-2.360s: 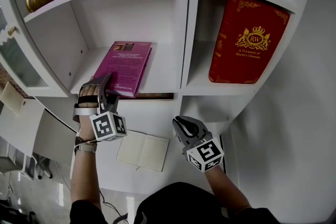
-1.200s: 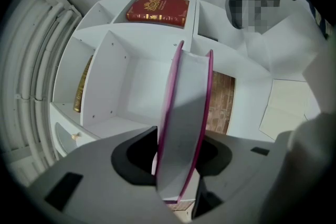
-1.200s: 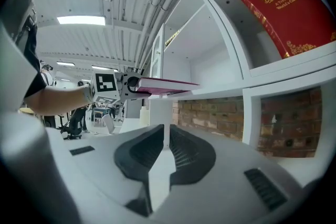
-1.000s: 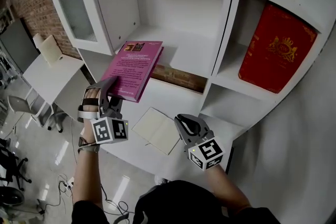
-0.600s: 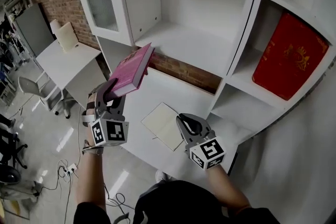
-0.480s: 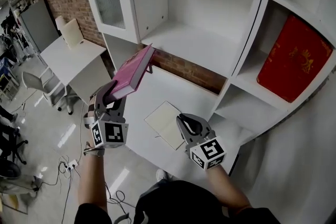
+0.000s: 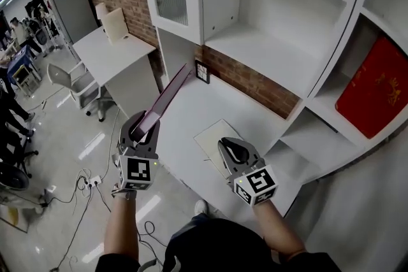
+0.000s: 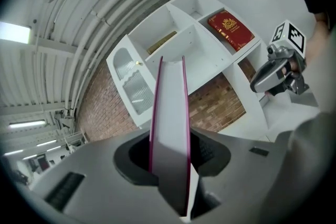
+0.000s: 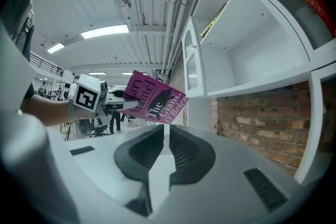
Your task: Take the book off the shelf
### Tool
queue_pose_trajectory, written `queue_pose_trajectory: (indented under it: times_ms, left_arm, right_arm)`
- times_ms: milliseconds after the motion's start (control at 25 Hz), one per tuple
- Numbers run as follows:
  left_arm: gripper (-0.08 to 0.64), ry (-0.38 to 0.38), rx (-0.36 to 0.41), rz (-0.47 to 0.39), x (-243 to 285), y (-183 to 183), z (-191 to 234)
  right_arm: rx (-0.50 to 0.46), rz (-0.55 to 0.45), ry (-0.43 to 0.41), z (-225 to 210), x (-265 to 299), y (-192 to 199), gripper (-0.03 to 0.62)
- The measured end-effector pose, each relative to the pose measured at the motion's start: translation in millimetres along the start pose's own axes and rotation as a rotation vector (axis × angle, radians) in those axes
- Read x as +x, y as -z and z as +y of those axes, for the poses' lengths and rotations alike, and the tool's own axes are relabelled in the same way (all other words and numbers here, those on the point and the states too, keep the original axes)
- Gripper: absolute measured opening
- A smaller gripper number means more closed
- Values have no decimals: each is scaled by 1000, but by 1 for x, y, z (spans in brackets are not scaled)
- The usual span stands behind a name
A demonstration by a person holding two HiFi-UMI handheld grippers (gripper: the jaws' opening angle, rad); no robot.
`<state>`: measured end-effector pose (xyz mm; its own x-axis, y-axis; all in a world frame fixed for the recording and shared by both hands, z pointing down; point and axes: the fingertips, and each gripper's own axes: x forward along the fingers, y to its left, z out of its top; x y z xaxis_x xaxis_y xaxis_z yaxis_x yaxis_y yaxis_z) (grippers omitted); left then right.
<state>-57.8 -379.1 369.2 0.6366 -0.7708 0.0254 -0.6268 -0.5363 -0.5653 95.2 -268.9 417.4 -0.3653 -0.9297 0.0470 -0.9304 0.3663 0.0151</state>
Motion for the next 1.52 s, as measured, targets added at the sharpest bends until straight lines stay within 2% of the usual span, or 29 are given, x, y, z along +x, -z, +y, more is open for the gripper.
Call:
queue_pose_trajectory:
  times_ms: [200,600,960,1520]
  left_arm:
    - [146,-44,-103,27,-31,12,-3]
    - [146,-111,-226,118,-91,55,-10]
    - [146,-180,-289,189,-134,87,-3]
    - [146,-214,-349,225,-167,112,-16]
  right_arm:
    - [1,-3,-55,23,14,-3,38]
    - [3,13,-155,69,32,5,38]
    - [8,27,-221,97,44,11,38]
    - [43,60,-286,122,57,34,38]
